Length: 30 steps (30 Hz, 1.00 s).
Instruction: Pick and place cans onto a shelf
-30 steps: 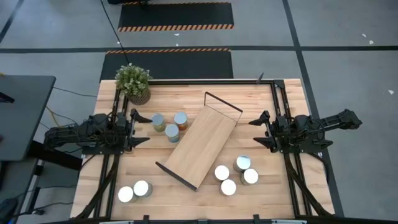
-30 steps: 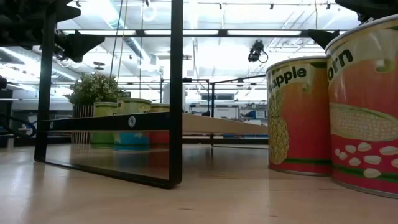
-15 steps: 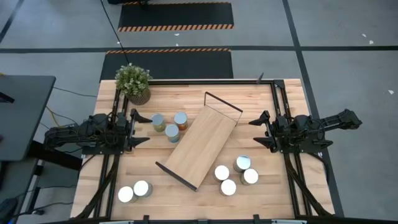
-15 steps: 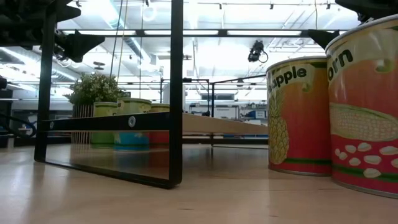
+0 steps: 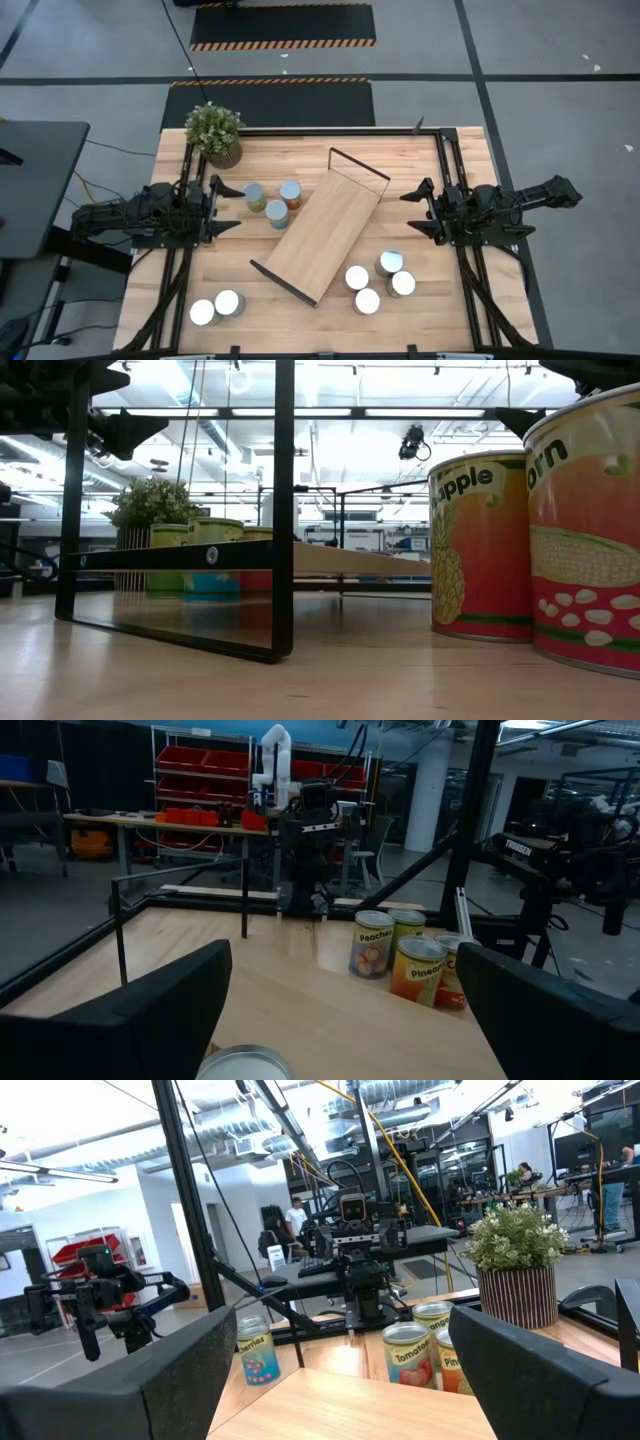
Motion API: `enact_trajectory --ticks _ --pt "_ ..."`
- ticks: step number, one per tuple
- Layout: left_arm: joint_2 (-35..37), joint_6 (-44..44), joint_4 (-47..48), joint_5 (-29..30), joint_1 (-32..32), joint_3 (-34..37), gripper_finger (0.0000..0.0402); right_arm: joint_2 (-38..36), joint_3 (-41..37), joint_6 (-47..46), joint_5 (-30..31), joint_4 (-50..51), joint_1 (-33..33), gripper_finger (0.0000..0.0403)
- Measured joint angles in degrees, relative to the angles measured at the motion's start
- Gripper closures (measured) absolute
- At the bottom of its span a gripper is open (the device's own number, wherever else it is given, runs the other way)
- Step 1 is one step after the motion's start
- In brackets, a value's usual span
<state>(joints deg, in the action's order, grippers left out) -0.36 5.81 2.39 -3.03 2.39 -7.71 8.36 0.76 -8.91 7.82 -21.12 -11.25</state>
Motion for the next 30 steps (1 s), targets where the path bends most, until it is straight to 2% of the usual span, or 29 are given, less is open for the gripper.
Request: enact_trajectory --ticks 27,30 --pt "0.0 0.0 0.0 0.0 0.0 0.0 0.001 0.0 0.0 -0.3 0.0 -0.4 0.0 0.003" --pt "0.0 -2.8 -2.7 3.4 0.0 0.0 0.001 0.0 0.0 -4.0 -0.7 -3.5 0.0 0.003"
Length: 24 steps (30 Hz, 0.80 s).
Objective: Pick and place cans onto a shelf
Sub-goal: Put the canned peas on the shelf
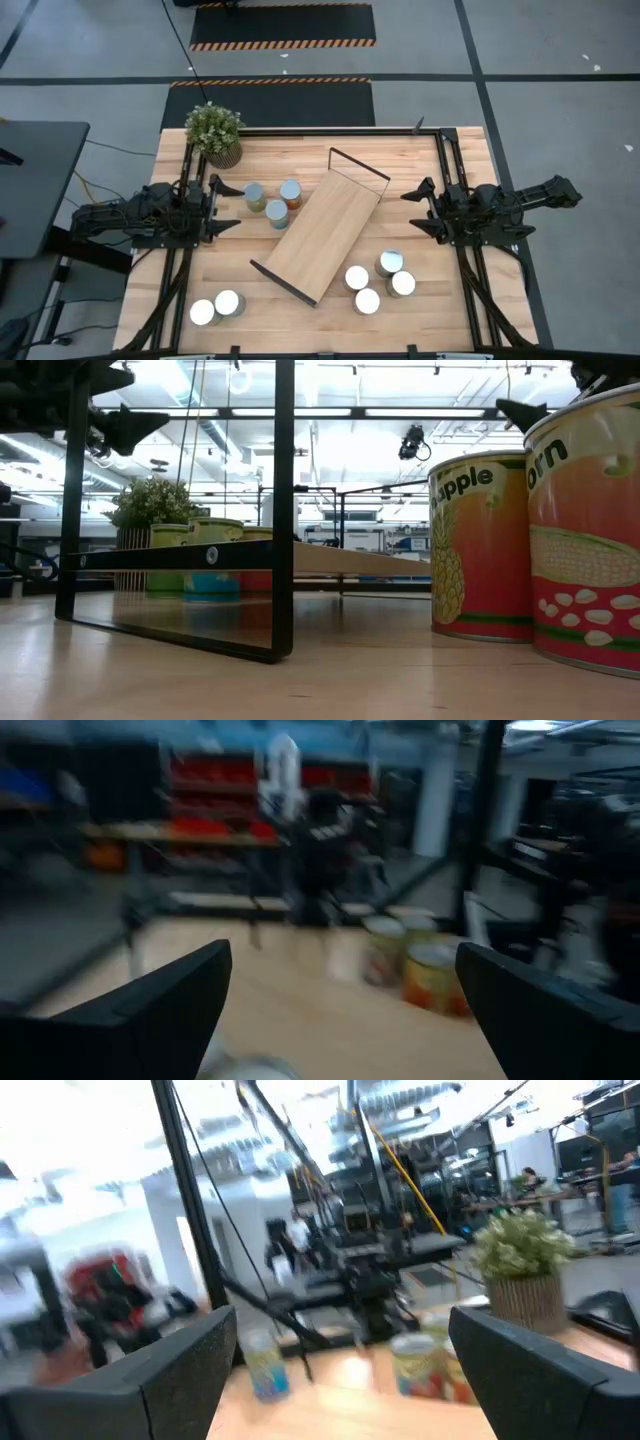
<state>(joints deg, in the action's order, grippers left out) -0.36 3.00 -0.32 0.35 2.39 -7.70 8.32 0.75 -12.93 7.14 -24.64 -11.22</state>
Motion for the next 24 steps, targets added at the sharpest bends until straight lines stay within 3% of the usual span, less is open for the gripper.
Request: enact_trajectory --ticks 3,7,9,16,18,22,24 --pt "0.0 -0.9 -3.6 4.3 0.1 -0.1 0.001 0.0 0.0 5.5 2.4 -1.9 0.3 0.003" --pt "-0.1 -0.6 -9.0 7.6 0.0 0.0 0.001 0.1 0.0 12.5 15.8 -2.4 1.3 0.003" --pt "-0.1 -0.5 -11.7 7.7 0.0 0.0 0.001 0.3 0.0 13.6 19.9 -2.3 1.8 0.003" --pt "-0.4 0.7 -15.0 5.1 0.0 0.0 0.001 0.5 0.0 12.6 26.3 -2.3 3.3 0.003" --pt "-0.4 0.9 -14.5 4.9 0.0 0.0 0.001 0.5 0.0 9.6 25.8 -1.1 3.4 0.003" --pt "-0.4 2.6 -14.3 4.9 0.0 0.0 0.001 1.7 0.4 8.8 16.8 1.8 3.4 0.003" --pt "-0.4 2.6 -14.6 5.0 0.0 0.0 0.001 3.7 2.4 8.0 16.5 7.2 3.5 0.003"
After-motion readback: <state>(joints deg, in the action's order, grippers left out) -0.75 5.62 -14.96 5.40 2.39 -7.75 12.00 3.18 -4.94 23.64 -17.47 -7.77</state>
